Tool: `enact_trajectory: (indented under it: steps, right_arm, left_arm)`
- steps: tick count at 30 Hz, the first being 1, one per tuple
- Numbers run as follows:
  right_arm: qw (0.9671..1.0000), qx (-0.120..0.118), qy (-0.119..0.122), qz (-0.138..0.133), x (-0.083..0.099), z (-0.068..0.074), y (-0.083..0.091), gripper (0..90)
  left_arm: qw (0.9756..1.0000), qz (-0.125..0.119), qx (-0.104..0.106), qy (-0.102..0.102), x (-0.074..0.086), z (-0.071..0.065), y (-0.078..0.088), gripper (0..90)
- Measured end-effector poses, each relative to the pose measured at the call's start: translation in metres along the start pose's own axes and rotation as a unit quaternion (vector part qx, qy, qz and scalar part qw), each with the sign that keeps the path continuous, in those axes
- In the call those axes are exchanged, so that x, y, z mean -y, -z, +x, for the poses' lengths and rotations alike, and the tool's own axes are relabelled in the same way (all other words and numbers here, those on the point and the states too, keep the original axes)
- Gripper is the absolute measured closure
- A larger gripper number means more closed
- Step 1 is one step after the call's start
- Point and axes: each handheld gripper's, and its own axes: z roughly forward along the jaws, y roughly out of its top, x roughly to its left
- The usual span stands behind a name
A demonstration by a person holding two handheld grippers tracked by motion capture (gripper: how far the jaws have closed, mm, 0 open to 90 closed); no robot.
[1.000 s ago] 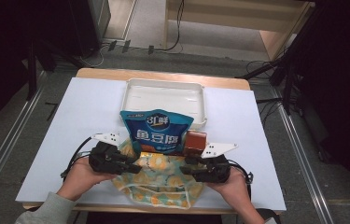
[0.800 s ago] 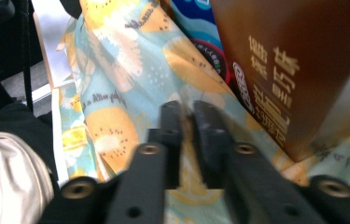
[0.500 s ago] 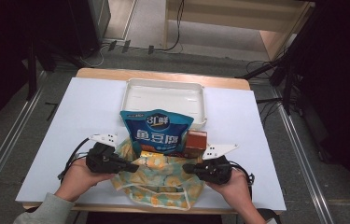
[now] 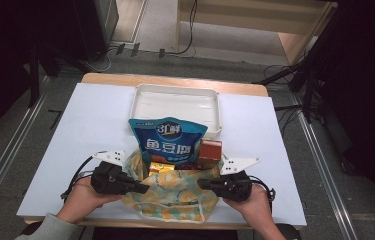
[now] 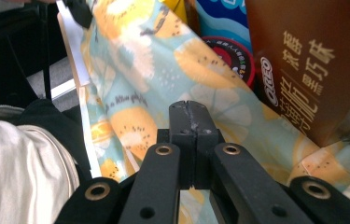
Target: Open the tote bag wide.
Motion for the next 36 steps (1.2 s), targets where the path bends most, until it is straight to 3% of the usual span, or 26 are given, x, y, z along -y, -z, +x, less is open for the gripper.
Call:
enact_trajectory:
  steps: [5,9,19,29,36]
  right_arm:
    - [0.9999,0.01,-0.005,-0.007,-0.001,-0.002,0.001,90.0]
    - [0.9994,0.024,-0.015,-0.02,-0.002,-0.005,0.003,90.0]
    - [0.998,0.052,-0.019,-0.032,-0.009,-0.01,0.0,90.0]
    - [0.9969,0.07,-0.016,-0.032,-0.01,-0.012,-0.008,90.0]
    - [0.9966,0.077,-0.015,-0.022,-0.006,-0.015,-0.014,90.0]
  left_arm:
    - [0.9999,0.007,0.004,0.008,0.006,0.007,-0.009,88.1]
    - [0.9996,0.019,-0.006,0.019,0.01,0.015,-0.018,87.1]
    - [0.9986,0.039,0.005,0.036,0.013,0.036,-0.034,85.7]
    - [0.9979,0.054,0.0,0.036,0.016,0.042,-0.038,85.6]
    - [0.9975,0.05,0.002,0.05,0.021,0.049,-0.037,84.8]
